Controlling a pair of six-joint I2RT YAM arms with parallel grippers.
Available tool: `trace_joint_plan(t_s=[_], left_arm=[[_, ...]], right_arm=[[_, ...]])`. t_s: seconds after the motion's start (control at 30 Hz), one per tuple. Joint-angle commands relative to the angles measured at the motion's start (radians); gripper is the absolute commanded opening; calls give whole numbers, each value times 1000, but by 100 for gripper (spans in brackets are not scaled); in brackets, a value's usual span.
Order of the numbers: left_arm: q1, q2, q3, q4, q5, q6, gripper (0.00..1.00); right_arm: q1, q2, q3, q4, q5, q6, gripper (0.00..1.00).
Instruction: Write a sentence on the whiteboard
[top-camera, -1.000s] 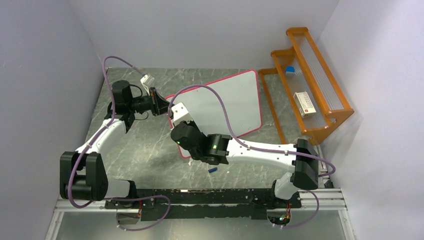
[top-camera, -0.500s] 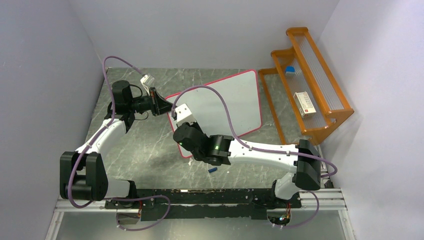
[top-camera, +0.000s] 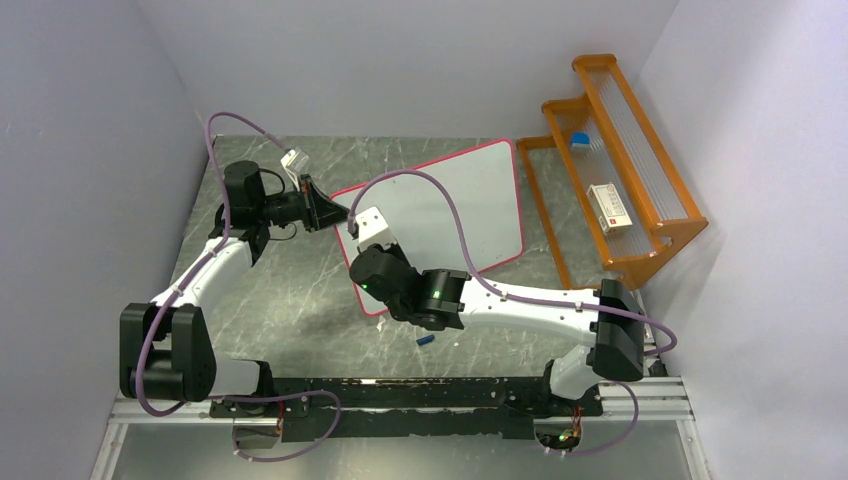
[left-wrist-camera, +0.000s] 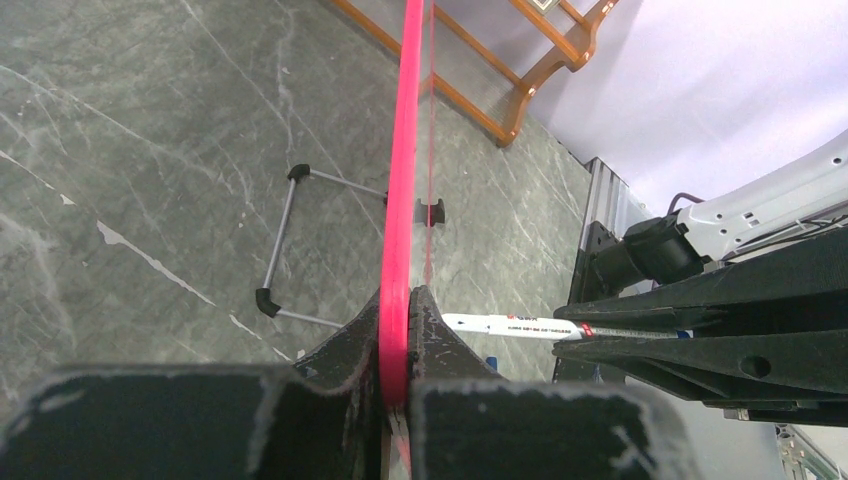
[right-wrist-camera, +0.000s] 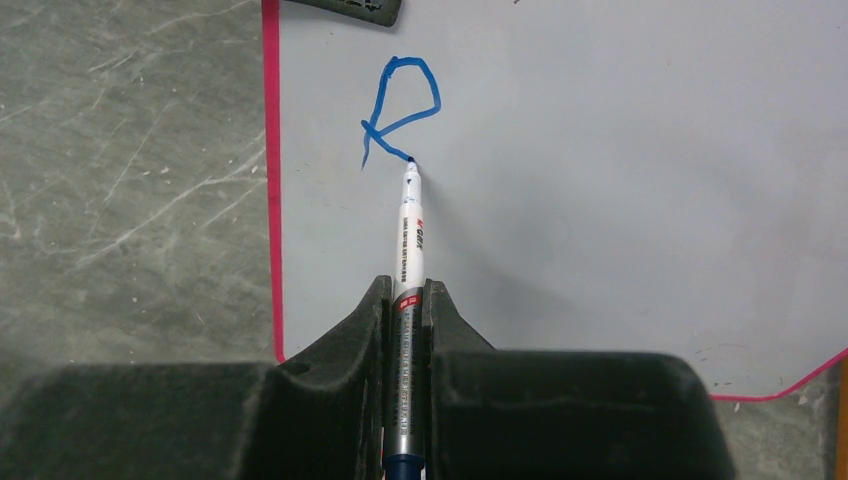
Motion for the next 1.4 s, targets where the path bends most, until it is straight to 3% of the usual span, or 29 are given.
trace_joint_plan(t_s=[0.0,1.37], left_arm=[[-29,23,-13,-70,-15,82,5],[-29,29,-4,-96,-26,101,5]], right_arm=[[-21,-11,-19,-14,30,20,0],[-54,-105,-61,95,-3,-53,0]])
